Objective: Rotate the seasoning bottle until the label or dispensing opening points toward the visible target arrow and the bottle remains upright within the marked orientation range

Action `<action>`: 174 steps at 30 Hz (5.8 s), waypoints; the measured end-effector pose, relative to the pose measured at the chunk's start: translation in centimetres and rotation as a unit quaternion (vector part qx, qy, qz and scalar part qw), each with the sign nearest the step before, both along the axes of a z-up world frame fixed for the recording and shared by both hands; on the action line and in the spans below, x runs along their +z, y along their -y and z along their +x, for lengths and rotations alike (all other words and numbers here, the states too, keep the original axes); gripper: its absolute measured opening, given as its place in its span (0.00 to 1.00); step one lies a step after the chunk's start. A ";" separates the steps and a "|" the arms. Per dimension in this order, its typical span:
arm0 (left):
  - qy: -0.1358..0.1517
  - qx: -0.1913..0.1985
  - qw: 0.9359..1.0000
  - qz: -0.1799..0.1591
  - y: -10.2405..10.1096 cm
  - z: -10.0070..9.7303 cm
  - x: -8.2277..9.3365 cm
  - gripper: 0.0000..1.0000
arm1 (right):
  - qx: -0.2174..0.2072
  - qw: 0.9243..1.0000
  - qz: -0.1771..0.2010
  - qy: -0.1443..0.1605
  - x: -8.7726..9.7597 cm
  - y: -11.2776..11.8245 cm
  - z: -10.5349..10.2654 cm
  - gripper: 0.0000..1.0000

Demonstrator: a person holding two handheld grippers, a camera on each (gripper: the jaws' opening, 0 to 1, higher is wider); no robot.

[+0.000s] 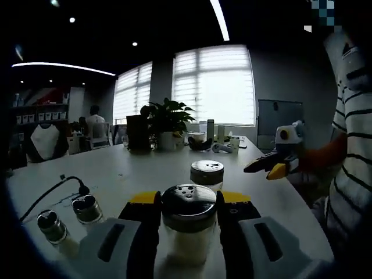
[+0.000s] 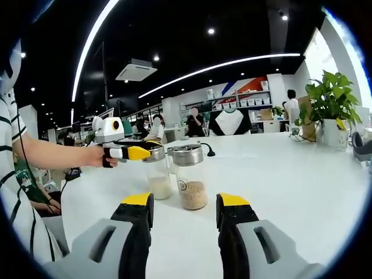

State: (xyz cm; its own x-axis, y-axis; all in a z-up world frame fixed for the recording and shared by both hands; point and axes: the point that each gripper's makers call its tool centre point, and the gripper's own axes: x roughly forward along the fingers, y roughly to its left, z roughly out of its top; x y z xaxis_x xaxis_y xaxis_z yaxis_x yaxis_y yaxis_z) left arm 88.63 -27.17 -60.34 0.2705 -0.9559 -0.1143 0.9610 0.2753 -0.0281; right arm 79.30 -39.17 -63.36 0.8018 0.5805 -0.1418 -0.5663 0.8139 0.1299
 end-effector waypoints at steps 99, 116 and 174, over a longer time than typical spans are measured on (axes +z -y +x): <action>-0.016 -0.034 0.999 -0.003 0.8 0.3 -0.2 0.50 | 0.006 1.000 0.000 0.001 0.4 -0.2 -0.8 0.34; 0.030 0.185 0.981 -0.053 -0.5 1.2 1.0 0.55 | 0.002 1.000 0.000 0.000 0.3 -0.3 -0.6 0.35; -0.004 -0.027 1.000 -0.015 0.6 0.2 0.0 0.42 | 0.011 1.000 -0.001 -0.007 -0.1 -0.5 -0.8 0.30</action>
State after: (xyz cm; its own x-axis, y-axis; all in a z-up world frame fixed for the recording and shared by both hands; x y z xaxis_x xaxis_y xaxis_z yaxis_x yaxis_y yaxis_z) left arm 88.81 -27.81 -60.34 0.2172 -0.9721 -0.0881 0.9742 0.2215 -0.0423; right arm 78.51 -38.66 -63.45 0.7866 0.5979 -0.1544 -0.5823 0.8014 0.1365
